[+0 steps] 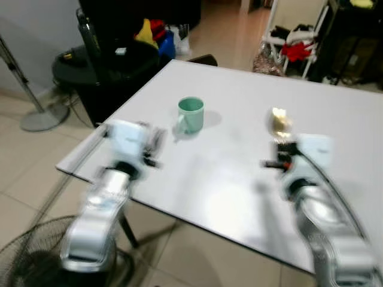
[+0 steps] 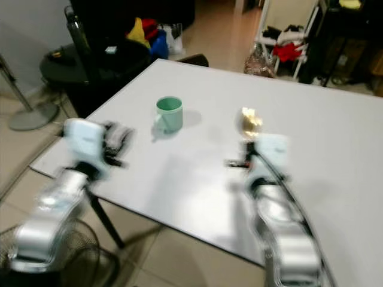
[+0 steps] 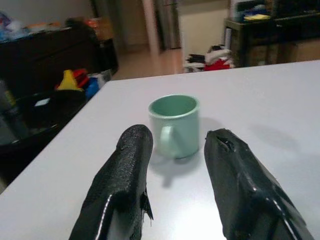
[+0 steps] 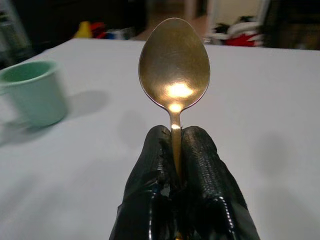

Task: Setting the table

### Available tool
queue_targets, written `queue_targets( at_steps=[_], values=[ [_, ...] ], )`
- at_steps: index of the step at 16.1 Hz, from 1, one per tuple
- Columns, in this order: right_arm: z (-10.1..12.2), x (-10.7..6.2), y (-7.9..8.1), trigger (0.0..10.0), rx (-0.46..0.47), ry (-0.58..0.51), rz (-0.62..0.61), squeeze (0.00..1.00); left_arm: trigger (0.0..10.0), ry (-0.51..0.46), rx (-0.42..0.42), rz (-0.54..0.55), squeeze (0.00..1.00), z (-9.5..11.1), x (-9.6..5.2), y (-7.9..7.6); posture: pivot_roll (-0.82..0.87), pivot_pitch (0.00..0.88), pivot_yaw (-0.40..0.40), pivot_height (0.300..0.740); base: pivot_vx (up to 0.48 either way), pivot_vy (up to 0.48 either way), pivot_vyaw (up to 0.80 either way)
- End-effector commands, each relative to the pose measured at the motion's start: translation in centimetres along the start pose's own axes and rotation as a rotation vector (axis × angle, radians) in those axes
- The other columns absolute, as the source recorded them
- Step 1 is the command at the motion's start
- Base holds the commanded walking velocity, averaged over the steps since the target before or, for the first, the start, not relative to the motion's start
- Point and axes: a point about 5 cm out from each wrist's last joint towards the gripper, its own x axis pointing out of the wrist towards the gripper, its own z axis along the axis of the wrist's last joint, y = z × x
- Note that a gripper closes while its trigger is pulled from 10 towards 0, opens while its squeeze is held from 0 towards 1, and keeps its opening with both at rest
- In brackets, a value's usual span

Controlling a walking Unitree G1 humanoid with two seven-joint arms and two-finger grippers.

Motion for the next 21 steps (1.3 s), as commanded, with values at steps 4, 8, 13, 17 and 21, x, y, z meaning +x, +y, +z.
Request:
queue_targets(
  at_steps=[4,8,13,17,21],
  values=[
    [0.29,-0.04,0.78,10.0,0.012,-0.012,0.027,0.0,10.0,-0.004,0.012,0.025,0.0,0.13,-0.02,0.95,0.02,0.0,0.049,0.74,0.283,0.0,0.0],
    [0.32,-0.05,0.71,10.0,0.01,-0.014,0.024,0.0,10.0,-0.006,0.008,0.02,0.0,0.09,-0.01,0.8,0.02,0.0,0.05,0.74,0.281,0.0,0.0],
    [0.29,-0.09,0.91,10.0,0.003,-0.011,0.052,0.0,10.0,-0.016,0.024,0.058,0.0,0.14,-0.07,1.08,0.02,0.0,0.045,0.74,0.166,0.0,0.0],
    [-0.19,-0.21,1.23,10.0,0.009,0.02,0.082,0.0,10.0,-0.012,0.023,0.048,0.0,0.03,0.07,1.04,0.02,0.0,0.047,0.74,0.0,0.069,-0.26],
    [-0.34,-0.22,1.34,10.0,0.013,0.027,0.087,0.0,10.0,-0.016,0.026,0.041,0.0,0.04,0.07,1.11,0.02,0.0,0.053,0.74,0.0,0.344,-0.7]
  ],
)
